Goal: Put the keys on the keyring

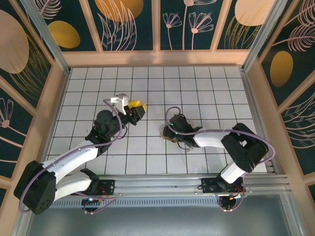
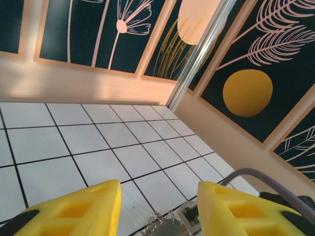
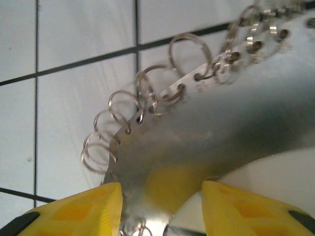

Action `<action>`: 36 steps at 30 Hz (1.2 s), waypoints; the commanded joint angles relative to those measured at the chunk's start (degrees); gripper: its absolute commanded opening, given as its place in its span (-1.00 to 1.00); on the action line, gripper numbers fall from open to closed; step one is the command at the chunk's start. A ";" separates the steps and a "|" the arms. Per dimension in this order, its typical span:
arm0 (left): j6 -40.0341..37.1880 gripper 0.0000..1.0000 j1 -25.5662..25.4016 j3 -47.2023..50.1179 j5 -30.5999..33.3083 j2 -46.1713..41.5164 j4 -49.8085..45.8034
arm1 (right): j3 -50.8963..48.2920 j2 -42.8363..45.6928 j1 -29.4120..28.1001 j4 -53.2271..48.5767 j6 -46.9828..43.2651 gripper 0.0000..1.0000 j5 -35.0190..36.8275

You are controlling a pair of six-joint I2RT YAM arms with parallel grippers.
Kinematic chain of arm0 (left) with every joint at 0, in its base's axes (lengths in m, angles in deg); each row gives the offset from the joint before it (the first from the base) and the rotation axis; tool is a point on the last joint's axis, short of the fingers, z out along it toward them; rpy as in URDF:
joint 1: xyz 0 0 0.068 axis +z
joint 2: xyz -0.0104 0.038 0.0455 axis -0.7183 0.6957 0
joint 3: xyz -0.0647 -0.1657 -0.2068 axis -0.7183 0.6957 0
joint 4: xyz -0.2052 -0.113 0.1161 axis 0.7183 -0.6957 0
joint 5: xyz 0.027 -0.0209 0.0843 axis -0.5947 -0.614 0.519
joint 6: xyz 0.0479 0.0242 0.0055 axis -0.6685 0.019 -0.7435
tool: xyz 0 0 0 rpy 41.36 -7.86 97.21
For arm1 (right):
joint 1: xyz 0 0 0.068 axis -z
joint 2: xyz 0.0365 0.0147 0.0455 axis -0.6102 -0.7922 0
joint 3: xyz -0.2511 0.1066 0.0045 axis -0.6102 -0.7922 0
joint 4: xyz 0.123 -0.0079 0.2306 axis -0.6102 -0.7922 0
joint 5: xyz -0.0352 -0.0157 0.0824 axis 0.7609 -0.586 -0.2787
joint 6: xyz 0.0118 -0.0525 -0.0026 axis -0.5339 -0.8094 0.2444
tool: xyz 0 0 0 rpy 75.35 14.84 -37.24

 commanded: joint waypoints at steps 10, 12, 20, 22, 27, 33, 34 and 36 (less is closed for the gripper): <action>-2.51 -0.05 0.42 1.02 3.02 -6.54 -5.23 | 17.52 -13.61 -4.91 5.94 0.92 -0.12 -6.96; -2.30 -0.05 0.42 1.23 2.73 -6.82 -5.33 | 16.31 -10.06 -4.60 5.68 -0.49 -0.12 -5.55; -2.64 -0.04 0.44 0.37 0.61 -5.09 -6.23 | 3.51 7.76 -1.23 1.22 -5.58 -0.09 -0.52; -2.83 -0.04 0.43 -0.23 -0.06 -4.31 -6.53 | -0.36 11.23 0.52 0.63 -6.57 -0.09 -0.63; -3.33 -0.01 0.42 -1.08 -0.59 -1.72 -6.23 | -7.87 17.39 4.88 0.21 -9.94 -0.07 -1.61; -2.80 0.02 0.42 -3.10 -4.30 2.73 -5.67 | -12.27 19.14 8.34 1.13 -14.46 -0.06 -6.73; -2.61 0.02 0.42 -3.28 -4.56 3.32 -5.28 | -12.60 18.91 8.69 1.67 -14.87 -0.06 -7.55; -1.97 0.02 0.42 -3.58 -4.85 4.87 -4.35 | -13.10 18.11 9.46 2.80 -15.11 -0.06 -9.47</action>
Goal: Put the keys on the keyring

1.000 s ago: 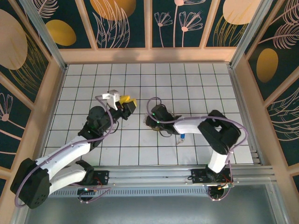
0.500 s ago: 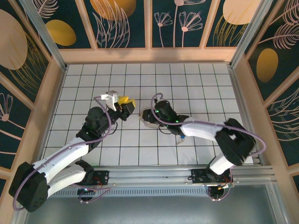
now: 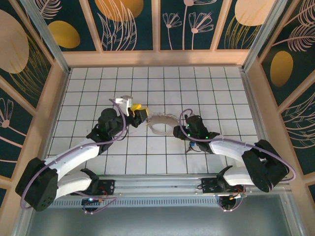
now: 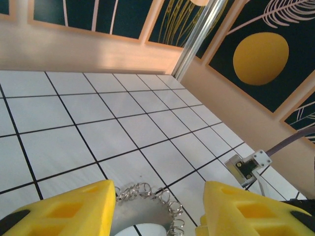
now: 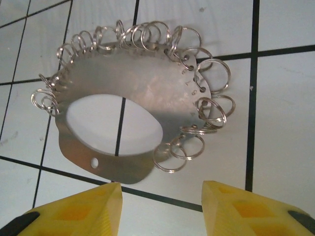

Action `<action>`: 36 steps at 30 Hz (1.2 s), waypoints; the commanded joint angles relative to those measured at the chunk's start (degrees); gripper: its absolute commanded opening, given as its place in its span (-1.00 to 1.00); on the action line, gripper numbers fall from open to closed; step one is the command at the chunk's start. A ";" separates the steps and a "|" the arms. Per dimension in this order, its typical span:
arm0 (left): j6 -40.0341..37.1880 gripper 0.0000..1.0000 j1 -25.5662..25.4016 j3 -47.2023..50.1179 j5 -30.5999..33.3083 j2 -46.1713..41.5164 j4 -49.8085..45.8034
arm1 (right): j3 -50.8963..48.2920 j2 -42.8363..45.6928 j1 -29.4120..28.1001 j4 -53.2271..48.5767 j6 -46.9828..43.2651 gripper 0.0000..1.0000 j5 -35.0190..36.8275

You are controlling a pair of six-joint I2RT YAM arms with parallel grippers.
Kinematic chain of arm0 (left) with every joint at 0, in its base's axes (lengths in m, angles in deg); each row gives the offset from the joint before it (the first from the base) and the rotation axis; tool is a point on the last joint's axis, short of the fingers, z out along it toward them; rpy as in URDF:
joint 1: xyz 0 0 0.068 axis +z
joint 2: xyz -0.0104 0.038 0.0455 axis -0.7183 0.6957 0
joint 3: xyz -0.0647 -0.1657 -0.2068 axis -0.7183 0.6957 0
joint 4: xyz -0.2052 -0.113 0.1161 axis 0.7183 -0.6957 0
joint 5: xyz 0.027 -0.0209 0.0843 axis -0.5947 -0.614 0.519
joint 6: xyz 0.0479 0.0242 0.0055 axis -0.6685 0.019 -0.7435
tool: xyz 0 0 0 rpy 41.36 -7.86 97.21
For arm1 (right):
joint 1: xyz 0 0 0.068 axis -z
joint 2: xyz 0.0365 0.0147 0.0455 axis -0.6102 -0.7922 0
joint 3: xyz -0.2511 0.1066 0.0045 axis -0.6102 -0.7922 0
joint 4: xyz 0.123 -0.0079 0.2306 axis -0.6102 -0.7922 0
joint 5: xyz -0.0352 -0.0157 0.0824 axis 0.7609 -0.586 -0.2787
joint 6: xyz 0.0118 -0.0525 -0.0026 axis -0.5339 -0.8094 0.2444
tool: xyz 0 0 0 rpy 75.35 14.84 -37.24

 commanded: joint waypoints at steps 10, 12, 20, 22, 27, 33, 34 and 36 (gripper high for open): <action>1.96 0.02 0.42 -3.47 -3.82 6.41 4.37 | -0.60 -6.80 1.49 8.21 -2.68 -0.06 -7.34; 2.24 0.03 0.42 -3.76 -4.00 6.98 4.56 | -0.34 -7.93 1.81 9.01 -2.83 -0.07 -7.71; 2.69 0.03 0.42 -4.31 -4.43 7.62 4.90 | 0.93 -9.42 3.88 9.65 -4.32 -0.07 -8.31; 2.80 0.03 0.42 -4.29 -4.53 7.82 5.08 | 1.61 -9.87 4.23 9.61 -4.67 -0.07 -8.66; 2.86 0.04 0.42 -4.37 -4.88 8.38 5.28 | 3.50 -11.45 4.39 9.73 -5.25 -0.08 -9.14; 2.69 0.05 0.42 -4.36 -4.97 8.60 5.36 | 5.25 -13.08 4.53 9.74 -5.51 -0.09 -9.15; 2.69 0.05 0.42 -4.37 -5.06 8.69 5.45 | 5.51 -13.35 4.52 9.74 -5.60 -0.09 -9.15; 2.66 0.05 0.43 -4.36 -5.15 8.83 5.54 | 5.89 -13.59 4.52 9.48 -5.99 -0.10 -9.28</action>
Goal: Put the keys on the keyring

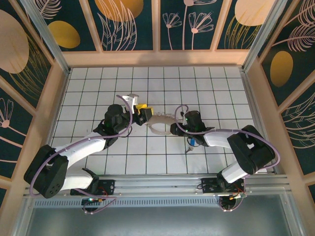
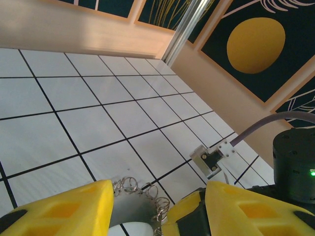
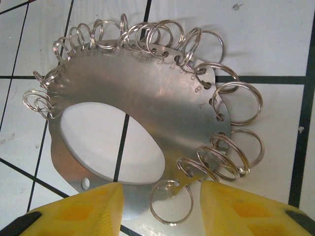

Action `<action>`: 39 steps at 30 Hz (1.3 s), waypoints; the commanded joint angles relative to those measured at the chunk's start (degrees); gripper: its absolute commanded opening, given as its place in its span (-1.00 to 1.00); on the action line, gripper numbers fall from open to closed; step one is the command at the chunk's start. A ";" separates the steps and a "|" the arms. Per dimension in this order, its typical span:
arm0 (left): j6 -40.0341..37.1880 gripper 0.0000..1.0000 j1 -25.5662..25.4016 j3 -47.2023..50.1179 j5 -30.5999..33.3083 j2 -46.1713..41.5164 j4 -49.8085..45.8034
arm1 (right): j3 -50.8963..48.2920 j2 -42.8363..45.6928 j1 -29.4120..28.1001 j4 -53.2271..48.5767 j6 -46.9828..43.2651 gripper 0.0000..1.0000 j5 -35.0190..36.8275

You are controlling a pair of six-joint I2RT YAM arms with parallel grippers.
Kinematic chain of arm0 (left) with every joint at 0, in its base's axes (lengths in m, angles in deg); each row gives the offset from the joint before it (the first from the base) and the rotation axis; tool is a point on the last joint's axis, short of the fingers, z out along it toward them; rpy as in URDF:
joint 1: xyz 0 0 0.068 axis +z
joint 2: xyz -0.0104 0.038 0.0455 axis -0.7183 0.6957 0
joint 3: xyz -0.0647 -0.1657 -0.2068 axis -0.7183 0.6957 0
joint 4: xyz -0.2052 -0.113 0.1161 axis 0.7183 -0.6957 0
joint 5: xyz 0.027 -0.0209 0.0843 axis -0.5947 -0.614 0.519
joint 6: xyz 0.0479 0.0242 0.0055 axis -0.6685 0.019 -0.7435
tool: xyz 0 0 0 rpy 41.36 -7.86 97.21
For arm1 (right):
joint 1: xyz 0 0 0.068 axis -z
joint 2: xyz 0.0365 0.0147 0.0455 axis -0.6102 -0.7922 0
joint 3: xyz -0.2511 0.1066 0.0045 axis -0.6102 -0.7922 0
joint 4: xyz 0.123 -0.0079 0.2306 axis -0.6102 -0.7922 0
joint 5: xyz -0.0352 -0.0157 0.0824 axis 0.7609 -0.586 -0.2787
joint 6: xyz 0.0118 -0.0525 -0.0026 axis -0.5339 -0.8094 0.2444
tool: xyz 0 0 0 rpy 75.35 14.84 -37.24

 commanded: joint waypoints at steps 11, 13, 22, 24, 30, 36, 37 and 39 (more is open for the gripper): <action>0.06 0.06 0.43 -2.08 -2.31 1.87 2.76 | 1.64 0.92 0.00 -1.84 -8.03 -0.12 0.49; 0.05 0.07 0.42 -2.24 -2.45 2.21 2.74 | 1.77 1.71 -0.68 -2.85 -9.17 -0.11 1.93; 0.01 0.08 0.42 -2.84 -2.80 3.40 3.12 | 4.77 0.11 -5.76 -8.44 -13.71 -0.17 11.09; 0.07 0.08 0.45 -2.81 -2.96 3.50 3.20 | 5.51 -0.61 -6.97 -9.37 -14.17 -0.18 14.21; 0.17 0.09 0.42 -3.06 -3.24 3.51 3.14 | 7.21 -3.00 -9.13 -11.25 -15.55 -0.20 19.78; 0.08 0.09 0.42 -3.04 -3.24 3.25 2.95 | 8.23 -4.25 -10.94 -12.58 -16.30 -0.23 24.02; 0.08 0.08 0.42 -3.04 -3.32 3.20 2.95 | 8.39 -4.27 -11.19 -12.83 -16.38 -0.23 24.54; 0.13 0.09 0.42 -2.98 -3.33 3.16 2.98 | 8.55 -4.37 -11.52 -13.08 -16.50 -0.24 25.48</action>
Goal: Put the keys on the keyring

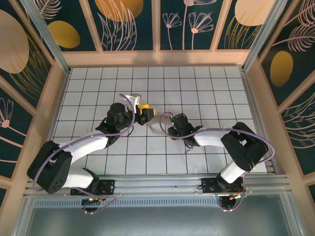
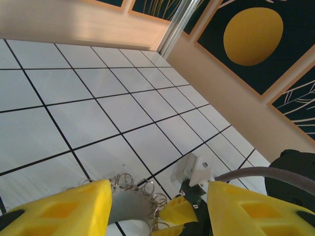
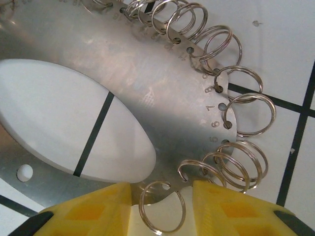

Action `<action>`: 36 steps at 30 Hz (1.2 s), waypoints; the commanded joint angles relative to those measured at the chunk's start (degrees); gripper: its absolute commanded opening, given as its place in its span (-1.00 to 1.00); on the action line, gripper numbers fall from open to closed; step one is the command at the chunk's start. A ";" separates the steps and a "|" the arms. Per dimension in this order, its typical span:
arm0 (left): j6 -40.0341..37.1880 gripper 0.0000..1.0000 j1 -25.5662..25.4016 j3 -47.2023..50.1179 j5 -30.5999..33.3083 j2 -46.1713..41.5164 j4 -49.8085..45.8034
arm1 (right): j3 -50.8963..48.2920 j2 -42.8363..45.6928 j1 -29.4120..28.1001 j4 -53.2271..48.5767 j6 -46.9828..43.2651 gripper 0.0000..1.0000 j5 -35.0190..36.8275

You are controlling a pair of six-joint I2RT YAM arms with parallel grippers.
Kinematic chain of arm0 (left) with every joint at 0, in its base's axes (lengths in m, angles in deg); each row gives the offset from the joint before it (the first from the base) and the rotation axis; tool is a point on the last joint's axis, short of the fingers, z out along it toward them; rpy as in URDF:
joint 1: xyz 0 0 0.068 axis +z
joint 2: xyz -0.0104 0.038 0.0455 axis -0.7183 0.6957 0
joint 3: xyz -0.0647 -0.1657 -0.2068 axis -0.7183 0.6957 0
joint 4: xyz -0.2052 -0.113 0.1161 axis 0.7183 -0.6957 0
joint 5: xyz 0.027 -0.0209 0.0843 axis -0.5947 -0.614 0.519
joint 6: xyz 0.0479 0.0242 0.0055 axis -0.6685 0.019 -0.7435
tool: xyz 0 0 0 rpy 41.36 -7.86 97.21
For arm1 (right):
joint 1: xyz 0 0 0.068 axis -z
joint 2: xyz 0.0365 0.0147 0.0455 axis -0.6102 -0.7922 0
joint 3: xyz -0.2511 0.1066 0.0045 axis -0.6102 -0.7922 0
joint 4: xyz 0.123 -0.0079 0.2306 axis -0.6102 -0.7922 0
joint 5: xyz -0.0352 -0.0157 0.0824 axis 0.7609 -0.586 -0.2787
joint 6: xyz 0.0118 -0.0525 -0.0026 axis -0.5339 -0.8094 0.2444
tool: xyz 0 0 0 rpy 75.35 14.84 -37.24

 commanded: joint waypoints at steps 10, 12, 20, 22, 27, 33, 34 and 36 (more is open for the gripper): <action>0.26 0.09 0.42 -1.63 -1.45 0.24 2.81 | 2.16 -1.37 -1.22 -2.39 -1.72 -0.39 7.18; 0.26 0.09 0.44 -1.65 -1.45 0.28 2.86 | 2.16 -1.47 -1.23 -2.30 -1.94 -0.42 7.10; 0.26 0.09 0.42 -1.58 -1.61 0.38 2.99 | 2.21 -1.22 -1.54 -2.39 -2.22 -0.62 6.57; 0.26 0.09 0.47 -1.72 -1.69 0.48 2.99 | 2.25 -1.04 -1.58 -2.58 -2.39 -0.70 6.32; 0.35 0.10 0.42 -1.80 -1.88 0.71 3.25 | 2.43 -0.44 -1.67 -2.74 -2.58 -0.90 5.77; 0.45 0.10 0.42 -2.02 -1.99 0.79 3.25 | 2.68 0.32 -1.58 -2.84 -2.66 -0.98 5.50; 0.50 0.10 0.49 -2.04 -2.00 0.79 3.25 | 2.76 0.35 -1.58 -2.96 -2.59 -0.99 5.30; 0.43 0.10 0.42 -1.98 -2.06 0.84 3.25 | 2.90 0.66 -1.47 -3.06 -2.42 -1.00 4.67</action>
